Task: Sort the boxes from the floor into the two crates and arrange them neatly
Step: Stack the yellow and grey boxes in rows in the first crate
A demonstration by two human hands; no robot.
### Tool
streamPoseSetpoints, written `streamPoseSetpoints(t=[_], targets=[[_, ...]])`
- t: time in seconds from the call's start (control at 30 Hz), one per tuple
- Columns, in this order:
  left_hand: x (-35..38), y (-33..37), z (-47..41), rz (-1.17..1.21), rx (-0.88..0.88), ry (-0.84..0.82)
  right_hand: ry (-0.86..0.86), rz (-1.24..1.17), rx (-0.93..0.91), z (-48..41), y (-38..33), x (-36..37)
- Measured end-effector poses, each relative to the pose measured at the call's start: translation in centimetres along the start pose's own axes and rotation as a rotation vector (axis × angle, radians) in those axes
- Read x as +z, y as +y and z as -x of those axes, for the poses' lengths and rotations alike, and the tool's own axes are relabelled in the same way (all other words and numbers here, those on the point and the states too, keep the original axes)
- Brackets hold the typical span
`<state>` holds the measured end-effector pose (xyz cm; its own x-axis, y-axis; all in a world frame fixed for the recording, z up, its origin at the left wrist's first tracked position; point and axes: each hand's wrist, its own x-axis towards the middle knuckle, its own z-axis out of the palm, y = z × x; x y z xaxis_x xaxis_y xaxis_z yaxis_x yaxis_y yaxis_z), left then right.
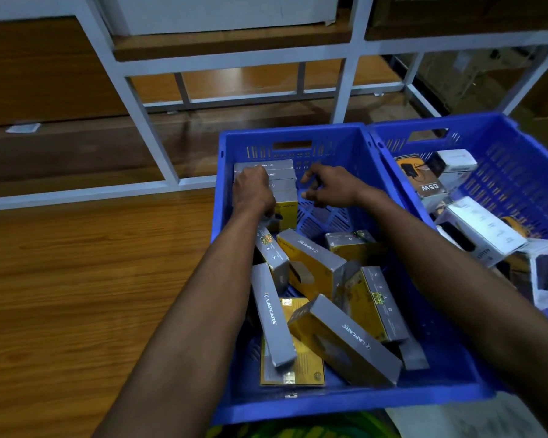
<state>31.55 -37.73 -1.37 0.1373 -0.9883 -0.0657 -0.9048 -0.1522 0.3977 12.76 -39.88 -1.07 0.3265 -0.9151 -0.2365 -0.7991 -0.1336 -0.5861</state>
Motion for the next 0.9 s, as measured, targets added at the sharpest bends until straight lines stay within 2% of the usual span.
streamPoseSetpoints(t=[0.1,0.23,0.3,0.37,0.47,0.57,0.77,0.9], targets=[[0.2,0.2,0.0,-0.04,0.031,0.014,0.046,-0.274,0.115,-0.2,-1.4,0.8],[0.4,0.1,-0.4,-0.096,0.055,0.065,0.219,-0.947,0.345,-1.4,-3.6,2.9],[0.4,0.2,-0.6,-0.159,0.078,0.05,0.278,-1.103,0.462,-3.5,-2.1,4.7],[0.5,0.2,-0.7,-0.212,0.146,0.0,0.185,-1.195,0.49,-4.1,-1.7,5.9],[0.8,-0.1,-1.1,-0.217,0.244,-0.135,0.037,-1.238,0.344,-2.4,-3.8,5.7],[1.2,-0.5,-1.4,-0.272,0.257,-0.24,0.057,-1.266,0.339,-2.1,-4.8,5.5],[1.2,-0.4,-1.7,-0.3,0.249,-0.246,0.066,-1.216,0.235,-3.3,-3.8,5.4],[1.0,-0.2,-1.6,-0.296,0.243,-0.25,0.045,-1.053,0.248,-1.9,-4.9,4.6]])
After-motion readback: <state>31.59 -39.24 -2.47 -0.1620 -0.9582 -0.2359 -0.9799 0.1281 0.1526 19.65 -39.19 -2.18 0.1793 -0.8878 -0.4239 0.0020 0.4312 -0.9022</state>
